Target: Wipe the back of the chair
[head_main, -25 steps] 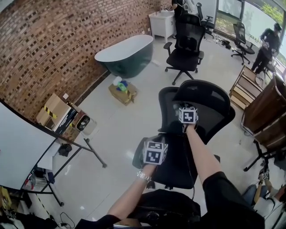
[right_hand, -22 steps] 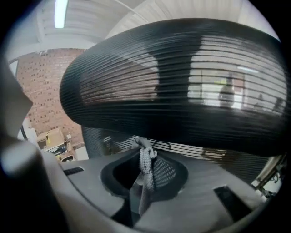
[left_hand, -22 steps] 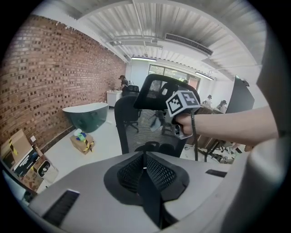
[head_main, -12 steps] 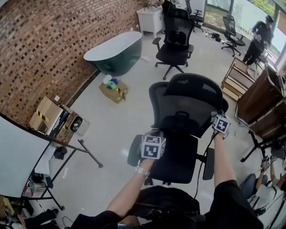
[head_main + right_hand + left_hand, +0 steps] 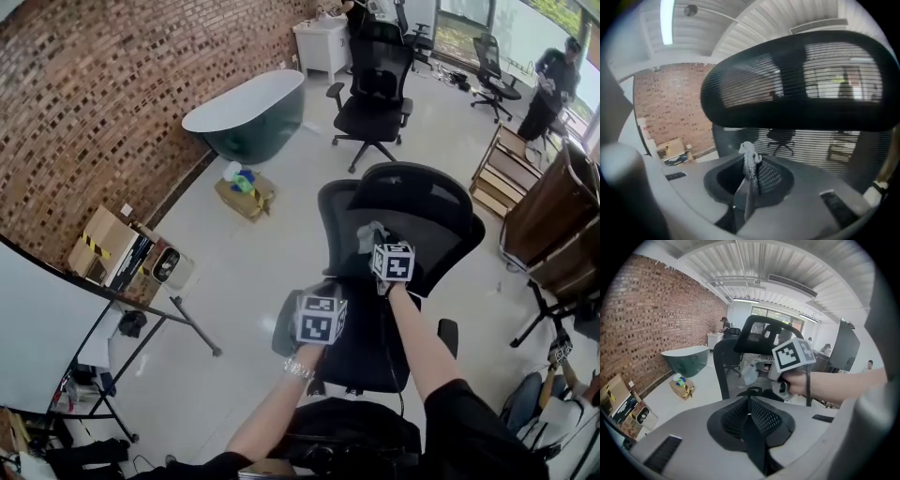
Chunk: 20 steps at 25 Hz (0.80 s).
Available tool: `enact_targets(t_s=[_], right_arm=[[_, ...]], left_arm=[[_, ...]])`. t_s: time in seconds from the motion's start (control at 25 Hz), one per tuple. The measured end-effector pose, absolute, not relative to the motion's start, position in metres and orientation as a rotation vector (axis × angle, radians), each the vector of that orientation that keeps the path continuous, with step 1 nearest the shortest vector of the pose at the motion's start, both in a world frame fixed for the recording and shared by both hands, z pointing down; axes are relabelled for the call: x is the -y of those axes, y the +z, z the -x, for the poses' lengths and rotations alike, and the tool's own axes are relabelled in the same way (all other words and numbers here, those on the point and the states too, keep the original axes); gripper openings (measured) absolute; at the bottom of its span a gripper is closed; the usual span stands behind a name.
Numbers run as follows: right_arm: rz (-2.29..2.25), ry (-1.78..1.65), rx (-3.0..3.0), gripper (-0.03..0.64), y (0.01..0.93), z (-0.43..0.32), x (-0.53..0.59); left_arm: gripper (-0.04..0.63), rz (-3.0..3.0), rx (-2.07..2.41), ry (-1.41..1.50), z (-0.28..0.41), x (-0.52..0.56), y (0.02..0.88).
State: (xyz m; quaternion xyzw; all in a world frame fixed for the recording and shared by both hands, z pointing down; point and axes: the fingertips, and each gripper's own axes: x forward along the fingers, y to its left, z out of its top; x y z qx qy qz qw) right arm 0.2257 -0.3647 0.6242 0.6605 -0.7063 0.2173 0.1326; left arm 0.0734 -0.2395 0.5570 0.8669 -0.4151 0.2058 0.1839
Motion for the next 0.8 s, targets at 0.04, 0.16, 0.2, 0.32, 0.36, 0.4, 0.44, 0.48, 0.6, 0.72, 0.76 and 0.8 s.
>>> enact_targets(t_s=[0.04, 0.16, 0.2, 0.32, 0.36, 0.4, 0.44, 0.48, 0.6, 0.72, 0.76, 0.8], right_arm=[[-1.845, 0.62, 2.092, 0.048, 0.625, -0.197, 0.378], [-1.721, 0.519, 2.139, 0.048, 0.619, -0.138, 0.412], [-1.71, 0.493, 2.111, 0.048, 0.623, -0.133, 0.42], [-1.719, 0.449, 1.988, 0.048, 0.645, -0.155, 0.427], [-1.745, 0.441, 1.943, 0.048, 0.65, -0.173, 0.425], [-1.783, 0.436, 1.898, 0.048, 0.652, -0.193, 0.421], [-1.824, 0.435, 1.859, 0.048, 0.652, -0.214, 0.416], [-1.859, 0.439, 1.829, 0.048, 0.652, -0.235, 0.41], [-1.937, 0.447, 1.786, 0.048, 0.649, -0.289, 0.385], [-2.033, 0.412, 1.681, 0.048, 0.642, -0.351, 0.353], [-2.071, 0.406, 1.633, 0.048, 0.641, -0.375, 0.341], [-2.108, 0.411, 1.583, 0.048, 0.641, -0.399, 0.328]], left_arm=[[0.025, -2.441, 1.182, 0.579, -0.069, 0.24, 0.557], [0.025, -2.428, 1.216, 0.565, -0.055, 0.243, 0.555], [0.025, -2.421, 1.226, 0.56, -0.05, 0.244, 0.554], [0.025, -2.402, 1.257, 0.555, -0.039, 0.248, 0.554], [0.025, -2.398, 1.268, 0.554, -0.036, 0.25, 0.553], [0.025, -2.394, 1.278, 0.551, -0.033, 0.252, 0.552], [0.025, -2.392, 1.287, 0.545, -0.03, 0.254, 0.55], [0.025, -2.39, 1.293, 0.539, -0.029, 0.255, 0.548], [0.025, -2.389, 1.288, 0.534, -0.032, 0.259, 0.548], [0.025, -2.399, 1.264, 0.533, -0.04, 0.264, 0.551], [0.025, -2.406, 1.253, 0.531, -0.044, 0.265, 0.551], [0.025, -2.413, 1.24, 0.53, -0.049, 0.265, 0.552]])
